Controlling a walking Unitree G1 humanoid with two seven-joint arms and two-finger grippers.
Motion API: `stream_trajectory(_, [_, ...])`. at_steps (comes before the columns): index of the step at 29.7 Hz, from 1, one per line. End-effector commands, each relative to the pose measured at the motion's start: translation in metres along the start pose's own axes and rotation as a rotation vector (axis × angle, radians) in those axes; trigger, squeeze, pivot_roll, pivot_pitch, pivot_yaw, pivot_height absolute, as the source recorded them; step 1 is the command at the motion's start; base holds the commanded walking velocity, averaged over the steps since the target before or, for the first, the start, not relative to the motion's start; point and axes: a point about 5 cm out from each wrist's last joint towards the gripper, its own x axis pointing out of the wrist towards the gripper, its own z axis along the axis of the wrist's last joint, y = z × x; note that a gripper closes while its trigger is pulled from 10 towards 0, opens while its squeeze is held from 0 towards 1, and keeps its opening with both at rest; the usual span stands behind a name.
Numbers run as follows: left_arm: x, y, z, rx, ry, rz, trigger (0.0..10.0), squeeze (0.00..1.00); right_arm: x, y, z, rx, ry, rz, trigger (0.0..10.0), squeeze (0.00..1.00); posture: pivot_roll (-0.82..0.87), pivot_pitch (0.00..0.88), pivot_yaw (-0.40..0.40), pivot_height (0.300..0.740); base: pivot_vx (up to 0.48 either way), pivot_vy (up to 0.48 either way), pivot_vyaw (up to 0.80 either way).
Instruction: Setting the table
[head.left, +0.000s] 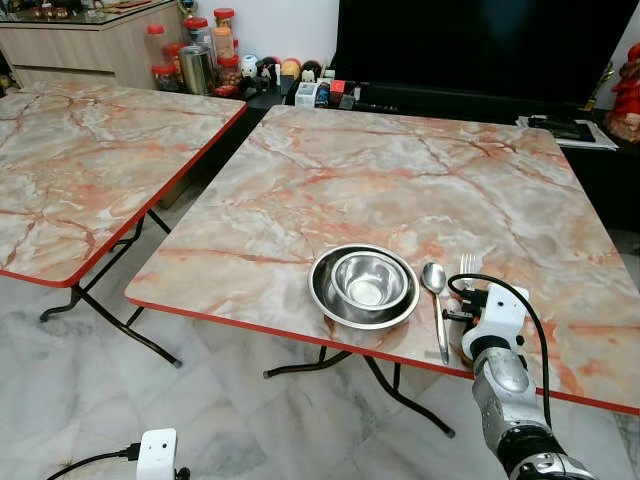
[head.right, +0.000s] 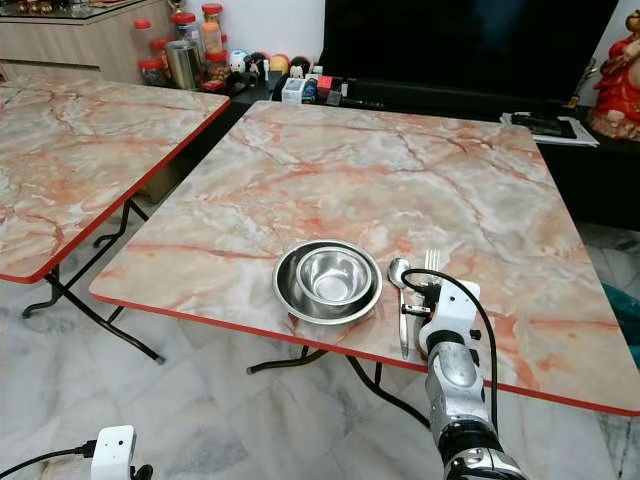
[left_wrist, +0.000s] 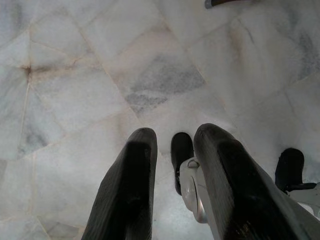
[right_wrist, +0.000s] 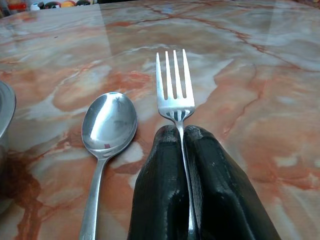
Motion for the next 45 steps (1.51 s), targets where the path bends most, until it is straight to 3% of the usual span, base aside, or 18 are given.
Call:
stream_trajectory(1, [-0.001, 0.003, -0.002, 0.009, 0.005, 0.002, 10.0, 0.00, -0.010, 0.002, -0.025, 0.001, 0.108, 0.005, 10.0, 0.00, 0.05, 0.000, -0.019, 0.736, 0.000, 0.000, 0.00])
stream_trajectory(3, [-0.001, 0.003, -0.002, 0.008, 0.005, 0.002, 10.0, 0.00, -0.010, 0.002, -0.026, 0.008, 0.108, 0.007, 10.0, 0.00, 0.05, 0.000, -0.019, 0.736, 0.000, 0.000, 0.00])
stream_trajectory(4, [-0.001, 0.002, -0.002, 0.009, 0.007, 0.001, 10.0, 0.00, -0.011, 0.003, -0.027, 0.012, 0.111, 0.012, 10.0, 1.00, 0.05, 0.000, -0.019, 0.736, 0.000, 0.000, 0.00])
stream_trajectory(8, [-0.001, 0.001, -0.003, 0.012, 0.010, -0.001, 10.0, 0.00, -0.011, 0.003, -0.027, 0.004, 0.114, 0.011, 10.0, 1.00, 0.05, 0.000, -0.020, 0.736, 0.000, 0.000, 0.00])
stream_trajectory(9, [-0.001, 0.001, -0.003, 0.012, 0.010, -0.001, 10.0, 0.00, -0.011, 0.003, -0.027, -0.001, 0.114, 0.007, 10.0, 0.65, 0.05, 0.000, -0.020, 0.736, 0.000, 0.000, 0.00])
stream_trajectory(10, [-0.001, 0.001, -0.003, 0.011, 0.009, 0.000, 10.0, 0.00, -0.011, 0.003, -0.027, -0.004, 0.113, 0.005, 10.0, 0.65, 0.05, 0.000, -0.022, 0.736, 0.000, 0.000, 0.00])
stream_trajectory(11, [-0.001, 0.001, -0.003, 0.010, 0.009, 0.000, 10.0, 0.00, -0.010, 0.003, -0.027, -0.007, 0.114, 0.003, 10.0, 0.00, 0.05, 0.000, -0.022, 0.736, 0.000, 0.000, 0.00])
stream_trajectory(24, [-0.001, 0.002, -0.004, 0.013, 0.009, 0.006, 10.0, 0.00, -0.007, 0.002, -0.020, -0.004, 0.091, -0.007, 10.0, 0.00, 0.05, 0.000, -0.021, 0.736, 0.000, 0.000, 0.00])
stream_trajectory(33, [0.000, 0.002, -0.001, 0.008, 0.001, 0.005, 10.0, 0.00, 0.004, 0.001, 0.007, 0.017, -0.020, -0.013, 10.0, 0.00, 0.05, 0.000, -0.020, 0.736, 0.000, 0.000, 0.00])
stream_trajectory(45, [0.000, -0.001, 0.000, 0.003, 0.000, -0.003, 10.0, 0.00, 0.005, 0.000, 0.014, 0.024, -0.053, -0.014, 10.0, 0.00, 0.05, 0.000, -0.022, 0.736, 0.000, 0.000, 0.00])
